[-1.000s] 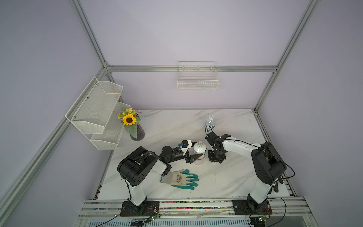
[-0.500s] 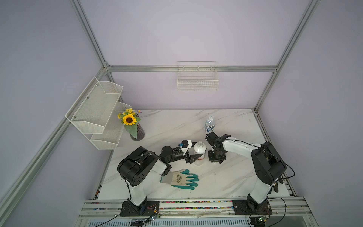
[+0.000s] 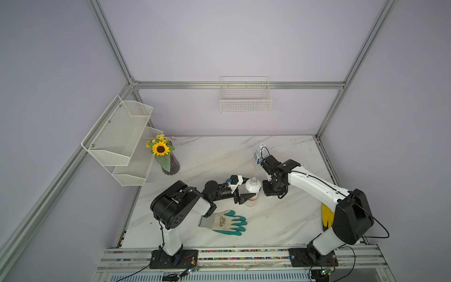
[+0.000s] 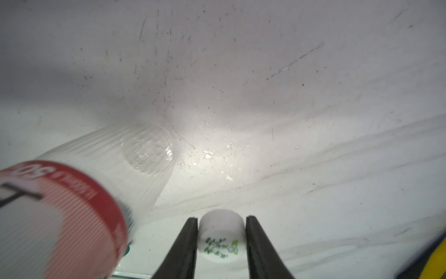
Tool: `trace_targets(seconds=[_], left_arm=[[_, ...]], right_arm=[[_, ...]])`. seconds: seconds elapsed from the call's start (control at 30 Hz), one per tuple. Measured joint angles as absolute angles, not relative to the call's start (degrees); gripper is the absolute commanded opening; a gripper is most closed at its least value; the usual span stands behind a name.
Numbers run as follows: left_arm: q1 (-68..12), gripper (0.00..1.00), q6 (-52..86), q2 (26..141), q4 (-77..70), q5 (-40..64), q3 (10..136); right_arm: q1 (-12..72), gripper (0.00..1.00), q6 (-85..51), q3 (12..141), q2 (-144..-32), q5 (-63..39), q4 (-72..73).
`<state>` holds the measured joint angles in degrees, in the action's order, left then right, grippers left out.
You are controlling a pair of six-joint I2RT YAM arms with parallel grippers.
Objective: Screw on the bottle caps
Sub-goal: Screw the bottle cap onto the plastic bottle.
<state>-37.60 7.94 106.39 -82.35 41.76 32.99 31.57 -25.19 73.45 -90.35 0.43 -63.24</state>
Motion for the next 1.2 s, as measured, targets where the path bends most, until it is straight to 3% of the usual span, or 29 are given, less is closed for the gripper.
trace_targets(seconds=[0.33, 1.2], left_arm=[[-40.8, 0.75, 7.6, 109.7, -84.2, 42.0, 36.0], [-42.4, 0.74, 3.2, 110.7, -85.6, 39.8, 36.2]], right_arm=[[31.6, 0.35, -23.9, 89.4, -87.0, -0.2, -77.1], [32.7, 0.31, -20.2, 98.5, -85.2, -11.2, -80.7]])
